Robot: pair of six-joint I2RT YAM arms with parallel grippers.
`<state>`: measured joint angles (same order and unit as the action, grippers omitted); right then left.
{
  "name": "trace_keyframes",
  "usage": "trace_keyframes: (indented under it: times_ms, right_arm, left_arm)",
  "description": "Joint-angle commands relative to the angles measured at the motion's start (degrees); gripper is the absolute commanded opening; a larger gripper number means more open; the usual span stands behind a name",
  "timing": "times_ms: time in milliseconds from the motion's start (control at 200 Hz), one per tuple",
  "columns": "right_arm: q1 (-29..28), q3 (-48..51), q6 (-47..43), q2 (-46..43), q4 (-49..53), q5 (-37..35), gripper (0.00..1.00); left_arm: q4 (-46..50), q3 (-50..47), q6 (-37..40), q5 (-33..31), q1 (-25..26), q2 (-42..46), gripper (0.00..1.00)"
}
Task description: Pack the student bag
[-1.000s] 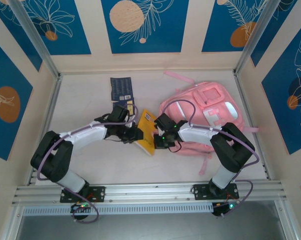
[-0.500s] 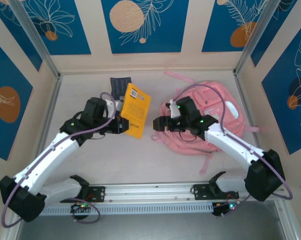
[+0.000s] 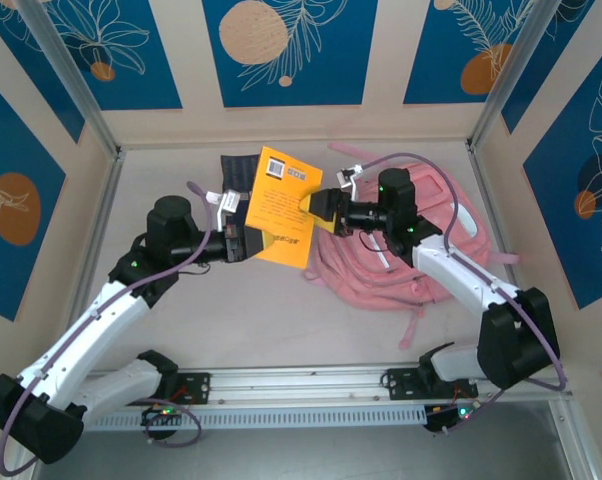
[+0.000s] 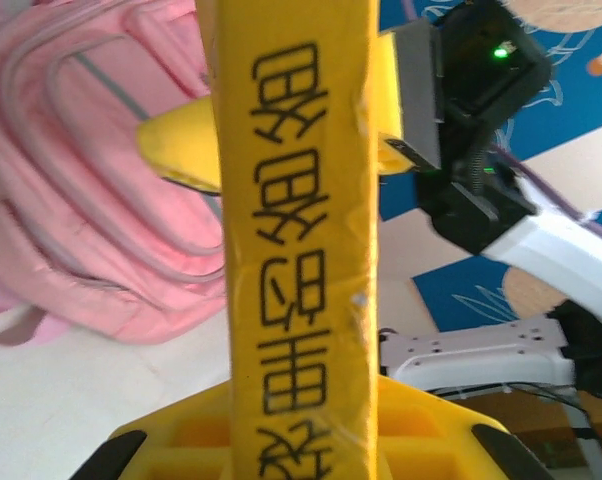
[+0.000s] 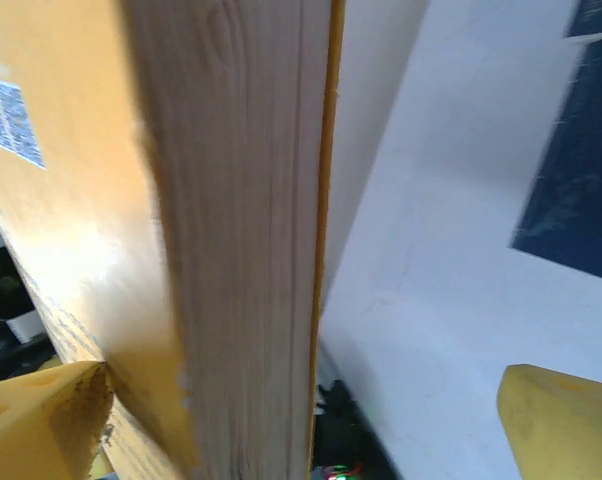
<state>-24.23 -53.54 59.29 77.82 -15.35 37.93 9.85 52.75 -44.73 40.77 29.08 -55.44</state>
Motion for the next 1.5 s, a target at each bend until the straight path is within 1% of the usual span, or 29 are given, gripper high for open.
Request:
trace_keyframes:
  times_ms: [0, 80, 140, 240, 330, 370, 405, 440, 500, 520, 565, 605, 645, 725, 790, 840, 905, 1010, 1140, 1300, 1495]
  right_arm:
    - [-0.5, 0.7, 10.0, 1.9, -14.9, 7.2, 0.91]
    - [-0.5, 1.5, 14.2, 2.7, -20.8, 8.1, 0.8]
    - [-0.5, 2.2, 16.3, 3.0, -23.7, 8.3, 0.69]
    - [-0.4, 2.8, 17.7, 2.7, -25.2, 8.4, 0.4]
    - [-0.2, 3.8, 17.8, 1.6, -25.3, 7.3, 0.1]
    - [-0.2, 4.4, 17.7, 0.9, -25.6, 6.2, 0.0]
    - [-0.4, 4.8, 17.4, 0.3, -25.5, 5.0, 0.0]
    - [-0.4, 5.3, 17.3, -0.3, -25.5, 3.3, 0.0]
    - [-0.6, 6.1, 17.2, -1.6, -25.7, 0.4, 0.0]
    - [-0.5, 6.4, 17.2, -2.2, -25.6, -0.9, 0.0]
    - [-0.4, 7.5, 17.1, -3.9, -25.3, -4.9, 0.0]
    - [-0.4, 8.6, 17.0, -5.7, -25.3, -8.8, 0.0]
    - [-0.6, 9.6, 17.1, -7.3, -25.2, -12.9, 0.0]
    - [-1.0, 11.3, 18.6, -10.1, -25.1, -20.8, 0.0]
    - [-1.6, 12.4, 20.6, -11.7, -24.7, -27.2, 0.0]
    - [-2.0, 12.7, 21.8, -12.3, -24.8, -30.6, 0.0]
    - [-2.2, 12.3, 23.3, -12.1, -25.2, -33.0, 0.0]
    - [-2.9, 11.5, 24.9, -11.0, -26.3, -35.7, 0.0]
    - [-4.2, 11.0, 26.6, -9.2, -27.6, -39.1, 0.0]
    - [-6.3, 10.0, 27.6, -7.2, -30.0, -42.0, 0.0]
    - [-8.9, 9.4, 26.7, -7.0, -30.3, -47.2, 0.0]
  left_arm:
    - [-10.6, -0.3, -2.7, 5.2, -0.4, 1.9, 0.0]
    - [-9.1, -0.5, -1.7, 4.3, -0.5, 1.8, 0.0]
    - [-9.0, -0.9, -1.7, 4.2, -0.6, 1.5, 0.0]
    - [-9.4, -1.4, -2.4, 3.8, -1.0, 1.2, 0.0]
    - [-9.6, -1.4, -3.1, 3.6, -1.5, 0.5, 0.0]
    - [-10.1, -1.5, -3.5, 3.5, -1.7, 0.0, 0.0]
    - [-10.0, -1.5, -3.9, 3.1, -1.9, -0.5, 0.0]
    - [-10.4, -1.6, -4.6, 2.8, -2.1, -1.1, 0.06]
    - [-12.6, -1.8, -6.8, 3.0, -2.4, -2.4, 0.2]
    - [-13.7, -2.0, -7.8, 3.2, -2.5, -2.9, 0.28]
    - [-16.4, -2.3, -10.3, 3.3, -2.8, -3.6, 0.47]
    - [-18.8, -2.6, -12.6, 3.1, -2.9, -4.0, 0.59]
    - [-20.7, -2.8, -14.6, 2.2, -3.0, -4.2, 0.67]
    - [-23.6, -3.2, -17.9, -0.2, -3.0, -4.5, 0.77]
    - [-26.6, -4.0, -21.4, -2.3, -3.0, -5.1, 0.79]
    - [-29.6, -5.0, -24.2, -4.2, -3.0, -5.4, 0.8]
    - [-33.1, -6.4, -27.9, -6.8, -3.0, -6.2, 0.84]
    - [-38.4, -7.9, -32.5, -10.2, -2.7, -7.7, 0.84]
    - [-40.7, -7.4, -33.3, -13.9, -2.0, -9.1, 0.84]
    - [-41.6, -6.2, -32.9, -17.1, -0.6, -11.8, 0.8]
    - [-44.4, -5.2, -34.3, -20.0, 0.7, -14.7, 0.68]
